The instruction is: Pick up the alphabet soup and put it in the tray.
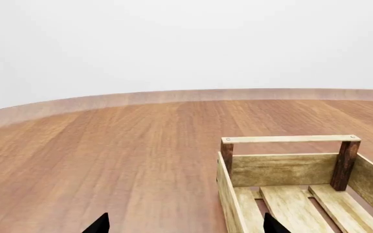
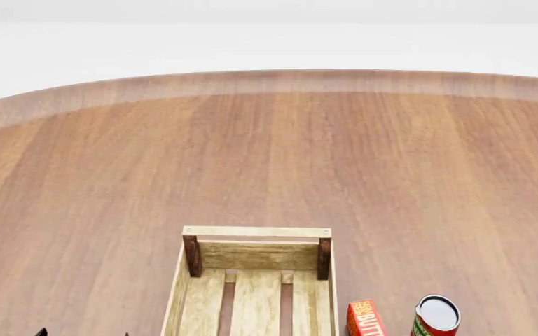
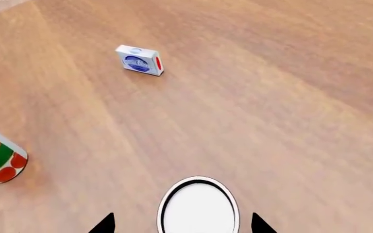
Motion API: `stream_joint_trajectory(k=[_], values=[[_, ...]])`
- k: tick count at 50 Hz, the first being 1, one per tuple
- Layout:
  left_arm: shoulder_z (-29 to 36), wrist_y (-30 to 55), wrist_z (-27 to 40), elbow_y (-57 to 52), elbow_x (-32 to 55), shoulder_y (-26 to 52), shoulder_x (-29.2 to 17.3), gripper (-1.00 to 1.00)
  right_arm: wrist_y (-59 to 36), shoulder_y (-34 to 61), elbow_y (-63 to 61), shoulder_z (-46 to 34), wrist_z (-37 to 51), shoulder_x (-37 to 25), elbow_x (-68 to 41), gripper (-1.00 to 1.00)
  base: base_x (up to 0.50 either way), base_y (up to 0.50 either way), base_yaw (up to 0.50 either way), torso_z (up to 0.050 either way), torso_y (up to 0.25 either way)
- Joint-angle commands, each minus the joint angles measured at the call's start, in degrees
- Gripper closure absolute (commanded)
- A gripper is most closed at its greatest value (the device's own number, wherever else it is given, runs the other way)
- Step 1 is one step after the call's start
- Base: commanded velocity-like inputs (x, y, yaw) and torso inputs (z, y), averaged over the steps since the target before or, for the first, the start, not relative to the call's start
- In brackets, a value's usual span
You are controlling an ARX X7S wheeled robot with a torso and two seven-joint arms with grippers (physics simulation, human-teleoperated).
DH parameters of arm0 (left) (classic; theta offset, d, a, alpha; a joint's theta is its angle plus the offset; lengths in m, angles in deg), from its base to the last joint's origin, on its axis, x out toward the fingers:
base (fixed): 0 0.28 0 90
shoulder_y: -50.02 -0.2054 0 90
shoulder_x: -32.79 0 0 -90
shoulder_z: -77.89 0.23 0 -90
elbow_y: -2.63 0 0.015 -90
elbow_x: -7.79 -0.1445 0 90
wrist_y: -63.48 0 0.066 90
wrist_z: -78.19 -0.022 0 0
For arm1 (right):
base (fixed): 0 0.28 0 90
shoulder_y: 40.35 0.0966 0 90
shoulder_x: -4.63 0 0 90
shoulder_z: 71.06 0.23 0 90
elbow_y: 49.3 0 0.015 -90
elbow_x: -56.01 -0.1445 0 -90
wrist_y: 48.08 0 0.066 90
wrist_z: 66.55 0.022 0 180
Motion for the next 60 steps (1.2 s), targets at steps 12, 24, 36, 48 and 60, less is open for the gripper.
stream_joint_trajectory(k=[12,24,36,48,60], values=[[0.5,-0.1,0.4,0.3,0.4,0.3,-0.3,-1.00,0.8,1.2,3.8,-2.1,-0.9,-0.2,1.4,-1.00,0.00,0.00,0.00,0.000,0.000],[0.7,-0.3,0.6,0.6,0.6,0.5,-0.5,-1.00,1.3,1.4,5.6,-2.5,-0.5,0.0,2.3,-1.00,0.00,0.00,0.00,0.000,0.000],[1.0,-0.7,0.7,1.4,0.7,0.9,-0.5,-1.00,2.3,1.9,8.2,-2.9,-1.1,0.0,3.2,-1.00,0.00,0.00,0.00,0.000,0.000],[1.3,-0.6,1.1,0.8,0.9,0.7,-0.9,-1.00,1.6,3.8,7.8,-4.4,-0.1,-0.6,3.4,-1.00,0.00,0.00,0.00,0.000,0.000],[1.7,-0.6,1.4,0.6,1.1,0.5,-1.1,-1.00,2.7,4.8,10.8,-4.2,-0.7,-1.1,4.1,-1.00,0.00,0.00,0.00,0.000,0.000]])
